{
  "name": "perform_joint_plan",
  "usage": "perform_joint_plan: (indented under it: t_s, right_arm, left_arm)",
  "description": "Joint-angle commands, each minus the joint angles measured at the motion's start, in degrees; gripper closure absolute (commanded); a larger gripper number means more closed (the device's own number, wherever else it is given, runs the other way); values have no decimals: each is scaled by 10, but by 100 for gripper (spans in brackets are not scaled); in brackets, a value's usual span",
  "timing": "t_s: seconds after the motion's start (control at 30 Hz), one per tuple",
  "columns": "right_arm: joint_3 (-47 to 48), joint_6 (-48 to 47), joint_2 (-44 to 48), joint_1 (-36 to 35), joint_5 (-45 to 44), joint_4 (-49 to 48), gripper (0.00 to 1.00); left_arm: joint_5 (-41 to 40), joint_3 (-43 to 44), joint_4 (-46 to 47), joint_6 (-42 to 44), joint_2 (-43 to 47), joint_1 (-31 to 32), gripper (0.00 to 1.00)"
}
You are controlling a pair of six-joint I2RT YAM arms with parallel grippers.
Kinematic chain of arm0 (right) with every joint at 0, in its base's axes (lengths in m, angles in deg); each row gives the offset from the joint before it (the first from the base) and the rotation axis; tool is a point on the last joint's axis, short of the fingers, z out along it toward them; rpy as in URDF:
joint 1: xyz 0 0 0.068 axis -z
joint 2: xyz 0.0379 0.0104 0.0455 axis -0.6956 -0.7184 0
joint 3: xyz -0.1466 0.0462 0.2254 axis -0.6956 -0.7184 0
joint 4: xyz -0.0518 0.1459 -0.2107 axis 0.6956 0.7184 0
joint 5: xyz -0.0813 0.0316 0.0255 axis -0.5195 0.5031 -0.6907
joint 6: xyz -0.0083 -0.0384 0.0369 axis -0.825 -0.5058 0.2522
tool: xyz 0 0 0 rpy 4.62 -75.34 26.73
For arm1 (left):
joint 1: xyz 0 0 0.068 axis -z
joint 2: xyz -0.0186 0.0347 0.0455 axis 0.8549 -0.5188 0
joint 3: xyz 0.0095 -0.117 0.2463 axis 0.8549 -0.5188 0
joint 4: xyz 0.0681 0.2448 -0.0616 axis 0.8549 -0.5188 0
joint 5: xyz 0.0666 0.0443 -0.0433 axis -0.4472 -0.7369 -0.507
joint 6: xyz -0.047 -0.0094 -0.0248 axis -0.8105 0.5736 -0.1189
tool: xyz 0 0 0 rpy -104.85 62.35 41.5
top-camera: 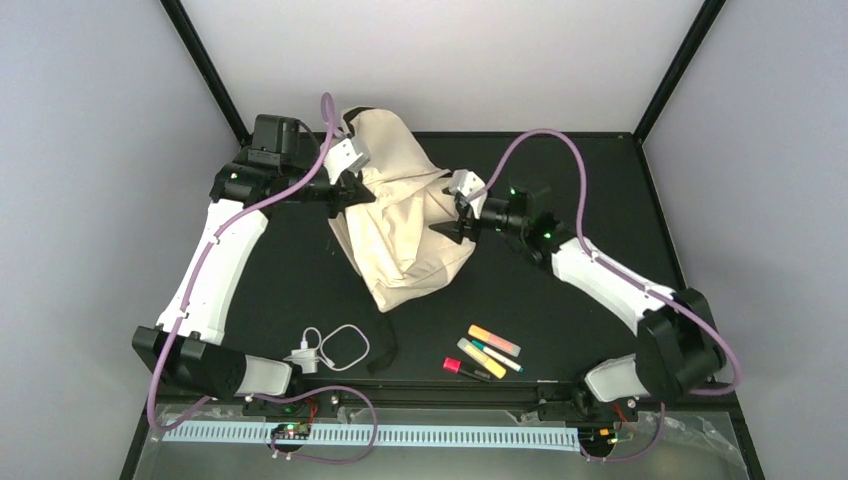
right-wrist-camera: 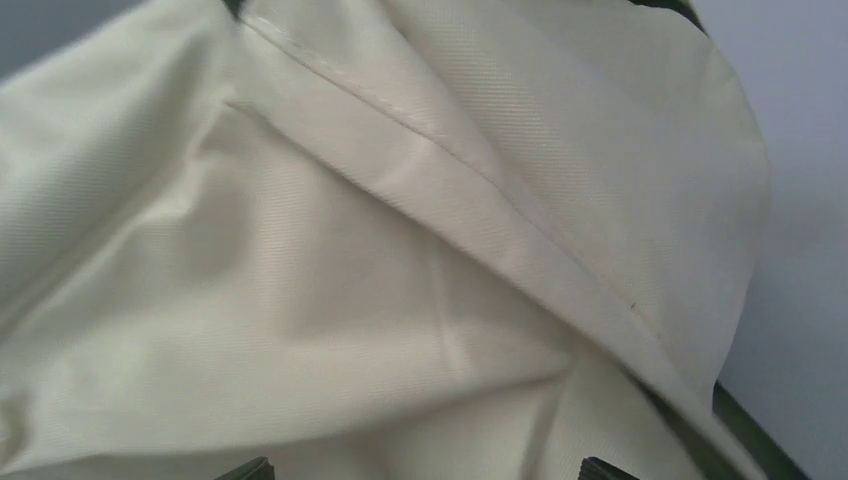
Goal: Pack the student bag
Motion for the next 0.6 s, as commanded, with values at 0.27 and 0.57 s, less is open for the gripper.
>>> perform_joint_plan:
  t_s: [0.27, 0.57]
  right_arm:
    - [155, -155, -135, 5, 10, 11, 17]
    - [237, -198, -185, 6, 40, 70, 14]
  left_arm:
    - [26, 59, 30, 57, 3, 11, 98]
    - [26, 77, 12, 80, -15, 15, 98]
